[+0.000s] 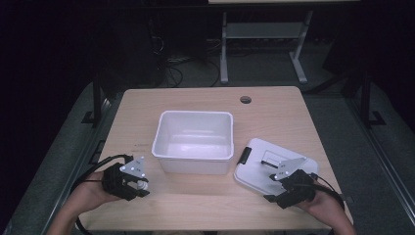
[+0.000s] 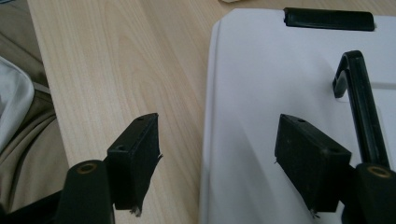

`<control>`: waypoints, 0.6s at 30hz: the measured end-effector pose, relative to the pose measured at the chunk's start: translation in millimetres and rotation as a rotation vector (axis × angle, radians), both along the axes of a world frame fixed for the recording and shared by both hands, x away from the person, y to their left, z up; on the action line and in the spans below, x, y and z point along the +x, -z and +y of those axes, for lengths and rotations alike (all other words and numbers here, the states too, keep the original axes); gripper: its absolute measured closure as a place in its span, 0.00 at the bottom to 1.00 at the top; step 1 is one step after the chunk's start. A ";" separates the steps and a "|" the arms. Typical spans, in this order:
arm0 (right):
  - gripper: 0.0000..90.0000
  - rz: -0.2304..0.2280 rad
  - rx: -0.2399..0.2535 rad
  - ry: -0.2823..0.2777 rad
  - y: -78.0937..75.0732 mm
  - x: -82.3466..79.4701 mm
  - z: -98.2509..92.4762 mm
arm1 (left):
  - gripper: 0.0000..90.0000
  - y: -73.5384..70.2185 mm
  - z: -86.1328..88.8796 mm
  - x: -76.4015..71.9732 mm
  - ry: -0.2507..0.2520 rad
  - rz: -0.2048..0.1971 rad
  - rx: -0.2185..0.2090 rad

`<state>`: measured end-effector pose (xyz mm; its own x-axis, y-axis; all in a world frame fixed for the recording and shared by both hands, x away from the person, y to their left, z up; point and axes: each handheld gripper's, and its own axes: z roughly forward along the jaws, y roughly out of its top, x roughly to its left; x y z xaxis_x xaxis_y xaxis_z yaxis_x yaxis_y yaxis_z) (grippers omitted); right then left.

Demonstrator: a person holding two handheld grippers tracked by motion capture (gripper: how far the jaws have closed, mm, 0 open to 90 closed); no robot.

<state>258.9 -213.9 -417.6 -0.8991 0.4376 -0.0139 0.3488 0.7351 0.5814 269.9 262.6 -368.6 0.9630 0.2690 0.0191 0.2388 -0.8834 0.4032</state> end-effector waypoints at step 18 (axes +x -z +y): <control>0.32 -0.003 0.015 -0.001 -3.2 -0.4 -1.4 | 0.67 -44.6 -10.7 13.4 0.027 -0.011 0.027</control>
